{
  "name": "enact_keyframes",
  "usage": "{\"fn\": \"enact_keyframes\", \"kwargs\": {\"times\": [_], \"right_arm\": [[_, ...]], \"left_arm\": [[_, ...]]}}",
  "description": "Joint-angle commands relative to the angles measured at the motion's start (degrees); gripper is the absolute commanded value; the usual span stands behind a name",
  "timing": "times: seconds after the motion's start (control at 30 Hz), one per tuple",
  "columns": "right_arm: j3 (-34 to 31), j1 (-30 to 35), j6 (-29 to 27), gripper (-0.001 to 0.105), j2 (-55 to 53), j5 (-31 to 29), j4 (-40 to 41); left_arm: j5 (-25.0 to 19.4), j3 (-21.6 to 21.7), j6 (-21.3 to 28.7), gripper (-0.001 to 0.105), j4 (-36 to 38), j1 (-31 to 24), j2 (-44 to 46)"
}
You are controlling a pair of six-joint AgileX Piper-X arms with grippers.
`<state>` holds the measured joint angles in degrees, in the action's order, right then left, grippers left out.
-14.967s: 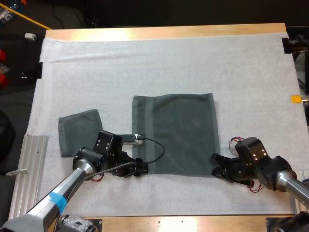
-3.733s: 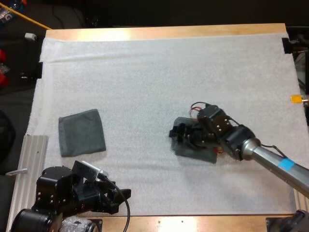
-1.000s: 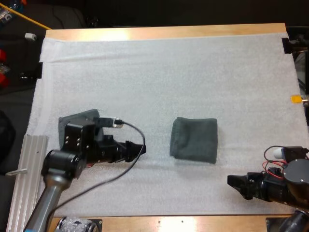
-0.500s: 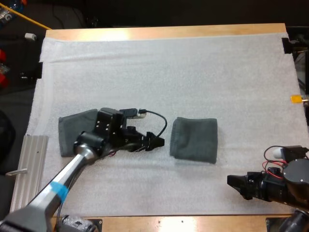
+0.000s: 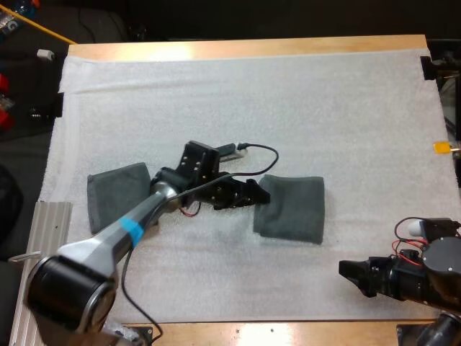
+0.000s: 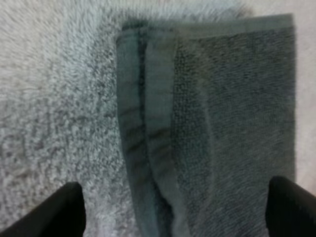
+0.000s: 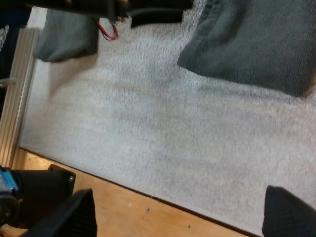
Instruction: Pick towel from pile, fold and stack
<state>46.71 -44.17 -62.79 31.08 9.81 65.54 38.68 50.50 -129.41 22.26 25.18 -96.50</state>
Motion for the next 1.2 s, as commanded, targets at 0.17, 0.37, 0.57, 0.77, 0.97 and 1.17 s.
{"fn": "enact_keyframes", "kwargs": {"times": [0.17, 0.37, 0.57, 0.77, 0.97, 1.17], "right_arm": [[0.44, -0.04, 1.15, 0.067, -0.24, -0.26, -0.24], [0.44, -0.04, 1.15, 0.067, -0.24, -1.02, -0.24], [0.44, -0.04, 1.25, 0.067, -0.24, -1.02, -0.24], [0.44, -0.04, 1.20, 0.067, -0.24, -1.02, -0.24], [0.44, -0.04, 1.20, 0.067, -0.24, -0.58, -0.24], [0.44, -0.04, 1.20, 0.067, -0.24, -0.59, -0.24]], "left_arm": [[-0.16, 4.30, -0.63, 0.072, 6.79, 1.34, -4.27], [-0.24, 6.06, -2.98, 0.070, 6.78, 3.77, -4.59], [-0.66, 7.81, -5.84, 0.068, 8.03, 7.21, -7.44], [2.40, 10.95, -7.05, 0.068, 7.53, 10.17, -8.55], [3.21, 11.86, -7.04, 0.064, 7.65, 11.97, -10.22], [3.65, 11.86, -6.92, 0.015, 8.63, 11.97, -9.99]]}}
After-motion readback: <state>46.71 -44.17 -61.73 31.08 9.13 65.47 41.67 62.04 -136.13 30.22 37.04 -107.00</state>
